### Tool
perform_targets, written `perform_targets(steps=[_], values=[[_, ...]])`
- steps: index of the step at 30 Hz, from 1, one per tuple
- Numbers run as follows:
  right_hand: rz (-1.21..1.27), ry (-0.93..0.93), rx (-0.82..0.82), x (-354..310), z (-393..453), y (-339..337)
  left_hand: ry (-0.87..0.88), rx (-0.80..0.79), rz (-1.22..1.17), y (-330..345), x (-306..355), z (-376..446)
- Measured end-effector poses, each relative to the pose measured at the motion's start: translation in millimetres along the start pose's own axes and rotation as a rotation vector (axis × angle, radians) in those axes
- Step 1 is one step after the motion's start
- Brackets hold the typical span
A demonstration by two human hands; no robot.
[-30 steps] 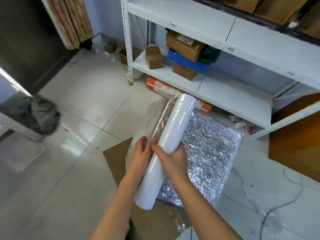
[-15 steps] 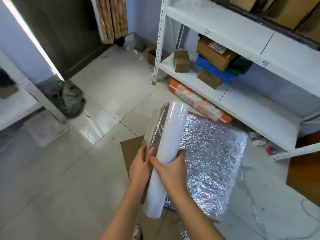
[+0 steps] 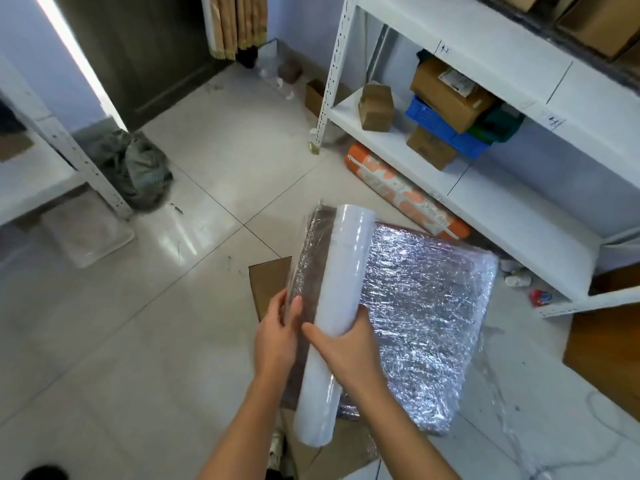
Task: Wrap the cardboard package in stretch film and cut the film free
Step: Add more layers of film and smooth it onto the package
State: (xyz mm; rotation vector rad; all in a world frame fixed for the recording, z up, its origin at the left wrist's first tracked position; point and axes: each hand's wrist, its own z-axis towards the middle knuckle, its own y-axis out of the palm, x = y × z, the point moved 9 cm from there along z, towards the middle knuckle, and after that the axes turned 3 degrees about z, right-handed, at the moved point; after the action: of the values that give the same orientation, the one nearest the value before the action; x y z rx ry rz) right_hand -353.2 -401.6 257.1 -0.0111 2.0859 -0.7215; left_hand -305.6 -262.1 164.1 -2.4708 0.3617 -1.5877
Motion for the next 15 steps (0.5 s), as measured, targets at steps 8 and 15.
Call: perform_targets(steps=[8,15], values=[[0.175,-0.012,-0.034,7.2,-8.2,-9.0,-0.029,-0.01,-0.001,-0.6,-5.4,-6.8],[0.154,0.024,0.019,28.8,-8.1,-31.7,-0.007,0.001,0.013,-4.8,-3.5,-15.0]])
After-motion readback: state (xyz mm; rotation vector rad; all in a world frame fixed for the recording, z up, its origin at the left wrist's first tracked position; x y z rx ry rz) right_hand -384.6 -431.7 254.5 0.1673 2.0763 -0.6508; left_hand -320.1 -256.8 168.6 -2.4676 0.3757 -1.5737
